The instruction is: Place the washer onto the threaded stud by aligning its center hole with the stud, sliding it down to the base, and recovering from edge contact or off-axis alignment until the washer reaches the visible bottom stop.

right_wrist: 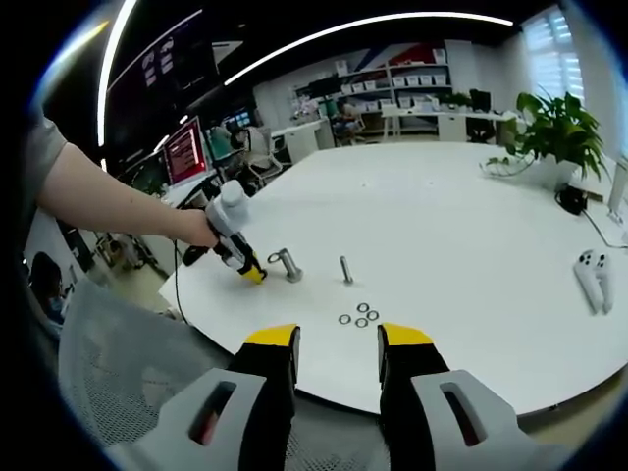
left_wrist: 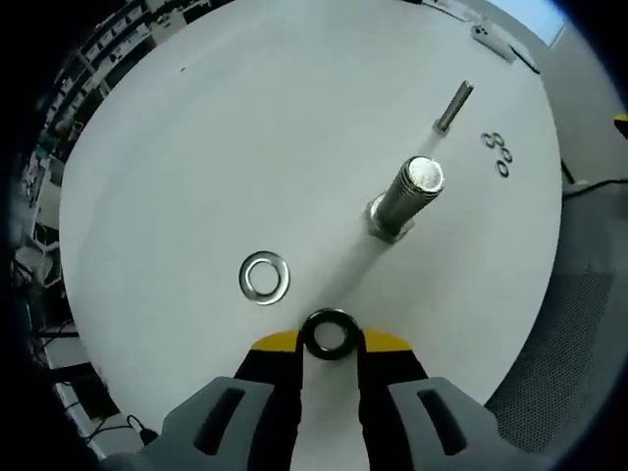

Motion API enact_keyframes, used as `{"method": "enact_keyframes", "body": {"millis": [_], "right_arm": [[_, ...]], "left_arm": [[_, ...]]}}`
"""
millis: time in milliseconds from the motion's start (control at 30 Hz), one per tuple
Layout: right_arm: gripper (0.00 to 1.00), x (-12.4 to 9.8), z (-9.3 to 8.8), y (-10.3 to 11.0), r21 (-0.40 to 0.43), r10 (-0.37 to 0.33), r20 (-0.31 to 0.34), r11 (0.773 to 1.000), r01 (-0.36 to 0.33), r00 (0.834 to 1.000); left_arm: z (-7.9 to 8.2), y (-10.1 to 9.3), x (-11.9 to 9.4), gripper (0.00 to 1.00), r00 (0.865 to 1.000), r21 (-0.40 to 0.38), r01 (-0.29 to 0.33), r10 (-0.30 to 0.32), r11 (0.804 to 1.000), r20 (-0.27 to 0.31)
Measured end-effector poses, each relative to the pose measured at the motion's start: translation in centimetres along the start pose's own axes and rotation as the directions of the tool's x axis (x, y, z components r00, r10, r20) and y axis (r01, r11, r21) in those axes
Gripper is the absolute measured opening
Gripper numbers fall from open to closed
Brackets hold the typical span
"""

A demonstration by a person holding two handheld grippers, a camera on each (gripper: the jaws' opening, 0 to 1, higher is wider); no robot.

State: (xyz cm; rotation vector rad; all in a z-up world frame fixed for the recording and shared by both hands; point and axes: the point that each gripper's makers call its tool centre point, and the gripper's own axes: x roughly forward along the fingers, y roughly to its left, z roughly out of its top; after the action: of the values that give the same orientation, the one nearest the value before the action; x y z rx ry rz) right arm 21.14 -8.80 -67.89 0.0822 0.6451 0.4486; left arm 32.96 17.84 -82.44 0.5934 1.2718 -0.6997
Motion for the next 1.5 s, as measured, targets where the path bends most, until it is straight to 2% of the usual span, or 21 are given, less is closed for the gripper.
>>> {"method": "enact_keyframes", "body": {"millis": [200,500,800,1100,1500], "right_arm": [[0.34,0.0,0.0,0.0,-0.001,0.003,-0.002,1.000,-0.003,1.000],[0.34,0.1,-0.1,0.2,-0.004,0.013,-0.006,1.000,-0.013,1.000],[0.34,0.1,-0.1,0.3,-0.008,0.020,-0.006,1.000,-0.020,1.000],[0.34,0.1,0.0,0.4,-0.005,0.023,0.001,1.000,-0.023,1.000],[0.34,0.1,-0.1,0.4,-0.007,0.028,-0.005,1.000,-0.028,1.000]], "left_arm": [[1.0,0.1,-1.0,0.18,0.999,0.017,0.005,-0.006,1.000,0.035],[4.3,-0.3,-3.7,0.18,0.993,0.094,0.009,-0.020,0.996,0.117],[7.0,-0.8,-5.5,0.18,0.989,0.154,0.013,-0.035,0.988,0.140],[8.5,-2.2,-4.5,0.18,0.991,0.211,0.023,-0.050,0.977,0.125],[8.8,-2.8,-3.4,0.18,0.995,0.266,0.032,-0.056,0.963,0.082]]}}
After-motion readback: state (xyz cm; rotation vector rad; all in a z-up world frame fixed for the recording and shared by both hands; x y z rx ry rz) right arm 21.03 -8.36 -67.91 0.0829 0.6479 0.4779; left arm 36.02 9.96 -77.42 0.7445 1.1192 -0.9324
